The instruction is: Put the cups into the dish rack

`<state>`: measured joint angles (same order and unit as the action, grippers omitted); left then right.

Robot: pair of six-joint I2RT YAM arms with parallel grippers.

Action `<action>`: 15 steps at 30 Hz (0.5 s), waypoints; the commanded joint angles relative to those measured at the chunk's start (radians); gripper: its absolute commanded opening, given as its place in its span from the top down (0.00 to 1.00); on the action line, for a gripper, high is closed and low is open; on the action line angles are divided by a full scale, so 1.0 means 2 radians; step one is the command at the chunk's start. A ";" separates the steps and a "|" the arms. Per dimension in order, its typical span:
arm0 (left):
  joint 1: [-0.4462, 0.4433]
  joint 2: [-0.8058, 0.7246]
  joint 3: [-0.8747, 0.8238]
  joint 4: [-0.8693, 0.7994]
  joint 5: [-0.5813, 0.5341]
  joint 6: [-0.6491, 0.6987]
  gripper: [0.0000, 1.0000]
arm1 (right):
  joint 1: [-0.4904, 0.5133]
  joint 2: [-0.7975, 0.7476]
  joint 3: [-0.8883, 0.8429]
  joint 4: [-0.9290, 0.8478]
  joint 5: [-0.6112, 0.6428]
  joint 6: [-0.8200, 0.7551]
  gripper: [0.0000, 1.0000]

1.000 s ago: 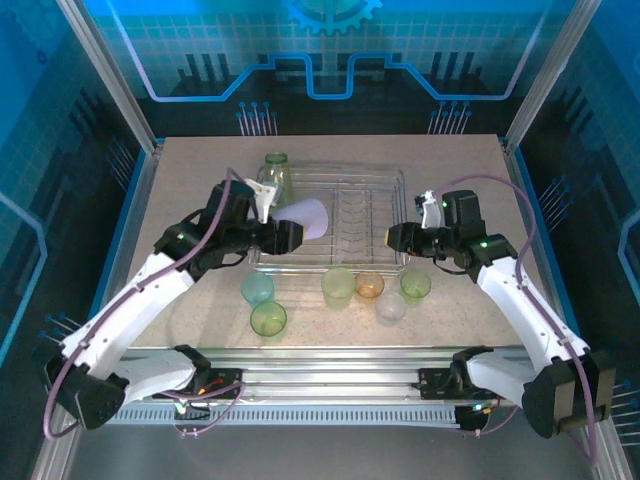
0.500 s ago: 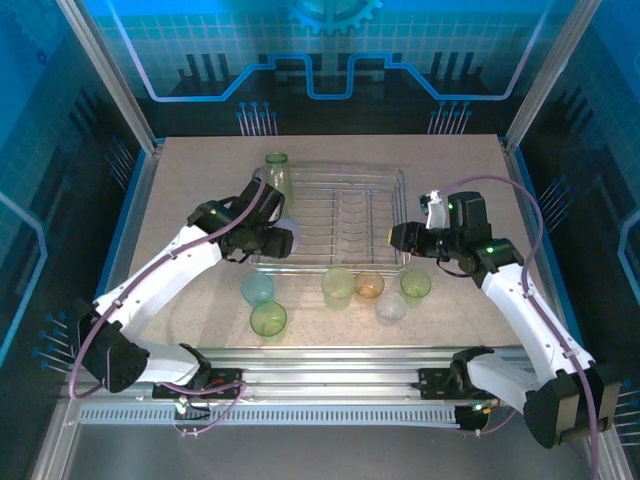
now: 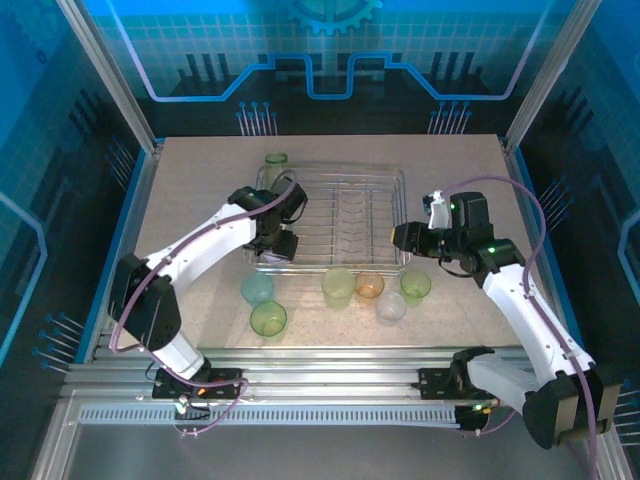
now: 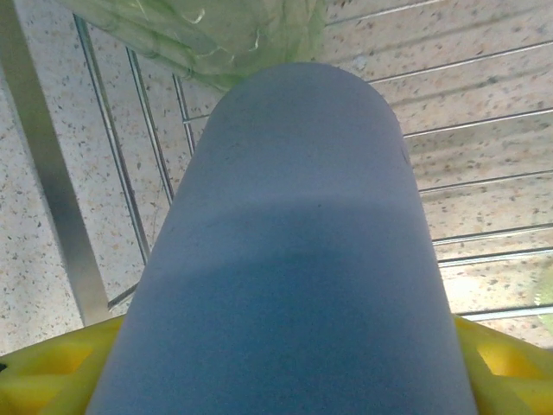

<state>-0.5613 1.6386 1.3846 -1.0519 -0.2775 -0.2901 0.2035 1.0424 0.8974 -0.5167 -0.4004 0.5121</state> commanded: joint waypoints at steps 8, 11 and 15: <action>0.013 0.060 0.036 -0.028 -0.003 -0.011 0.46 | -0.014 -0.002 -0.003 -0.008 -0.003 -0.006 0.59; 0.021 0.072 0.039 -0.027 -0.004 -0.011 0.43 | -0.015 0.000 -0.002 -0.009 -0.005 -0.007 0.59; 0.028 0.079 0.040 -0.022 0.000 -0.009 0.30 | -0.018 0.001 -0.002 -0.009 -0.005 -0.008 0.59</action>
<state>-0.5243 1.7603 1.4490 -1.0924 -0.2722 -0.2974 0.1879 1.0428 0.8974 -0.5167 -0.4004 0.5117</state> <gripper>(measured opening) 0.684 0.408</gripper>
